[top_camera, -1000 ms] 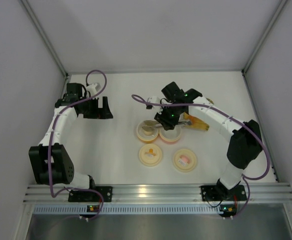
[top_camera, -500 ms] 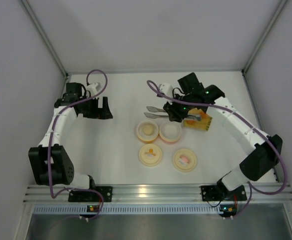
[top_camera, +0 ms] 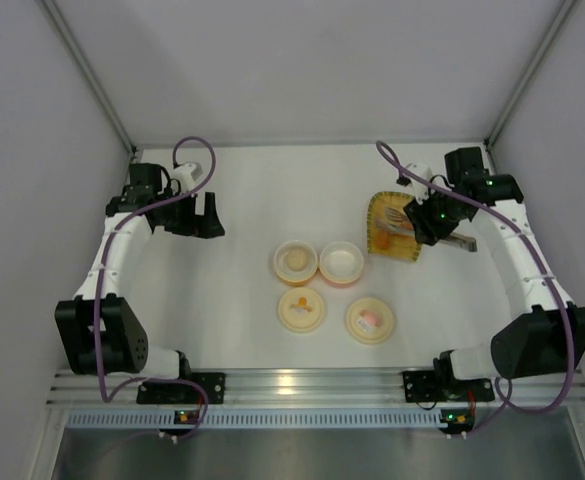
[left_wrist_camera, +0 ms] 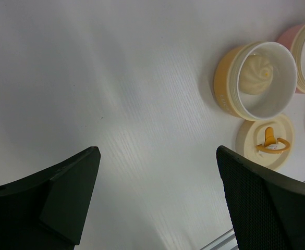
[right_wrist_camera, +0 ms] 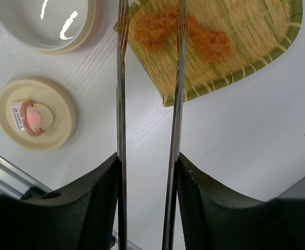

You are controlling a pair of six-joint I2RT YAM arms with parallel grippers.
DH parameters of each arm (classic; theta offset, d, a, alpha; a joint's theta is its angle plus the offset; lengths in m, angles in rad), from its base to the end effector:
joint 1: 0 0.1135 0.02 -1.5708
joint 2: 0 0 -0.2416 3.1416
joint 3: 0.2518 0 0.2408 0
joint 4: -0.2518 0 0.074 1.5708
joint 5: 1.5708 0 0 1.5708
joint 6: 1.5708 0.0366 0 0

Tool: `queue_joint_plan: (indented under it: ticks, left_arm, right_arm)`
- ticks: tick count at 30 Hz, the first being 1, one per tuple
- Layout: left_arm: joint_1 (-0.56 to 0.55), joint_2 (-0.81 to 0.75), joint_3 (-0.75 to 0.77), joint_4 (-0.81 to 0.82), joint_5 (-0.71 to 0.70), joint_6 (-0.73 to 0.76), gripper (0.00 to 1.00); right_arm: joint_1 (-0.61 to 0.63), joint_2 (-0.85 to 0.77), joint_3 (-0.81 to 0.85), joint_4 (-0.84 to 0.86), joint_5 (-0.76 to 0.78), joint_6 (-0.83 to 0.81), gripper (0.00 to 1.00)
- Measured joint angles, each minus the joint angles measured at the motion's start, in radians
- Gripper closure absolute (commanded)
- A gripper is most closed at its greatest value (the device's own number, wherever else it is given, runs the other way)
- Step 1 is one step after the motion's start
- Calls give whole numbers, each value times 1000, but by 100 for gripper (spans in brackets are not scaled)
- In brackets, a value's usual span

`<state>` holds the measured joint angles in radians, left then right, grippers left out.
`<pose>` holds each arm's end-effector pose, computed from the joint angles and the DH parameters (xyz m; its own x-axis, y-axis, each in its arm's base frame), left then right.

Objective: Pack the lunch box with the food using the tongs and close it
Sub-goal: Pick up the fake food from the plate.

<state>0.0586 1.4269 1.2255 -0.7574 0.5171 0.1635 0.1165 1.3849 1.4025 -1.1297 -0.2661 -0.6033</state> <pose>0.2872 -0.0013 0.2781 -0.7683 0.0967 -0.6327 0.3625 0.8804 -0.3057 0.2530 0.0393 0.3170 -0.6041 -0.6218 -0.4984 -0.6928 0.7188 -0.0571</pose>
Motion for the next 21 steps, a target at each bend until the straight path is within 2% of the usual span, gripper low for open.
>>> queue_joint_plan:
  ticks: [9, 21]
  left_arm:
    - [0, 0, 10, -2, 3, -4, 2]
    - [0, 0, 11, -4, 3, -4, 2]
  right_arm:
    - [-2, -45, -47, -34, 12, 42, 48]
    - [-2, -29, -100, -18, 35, 157, 48]
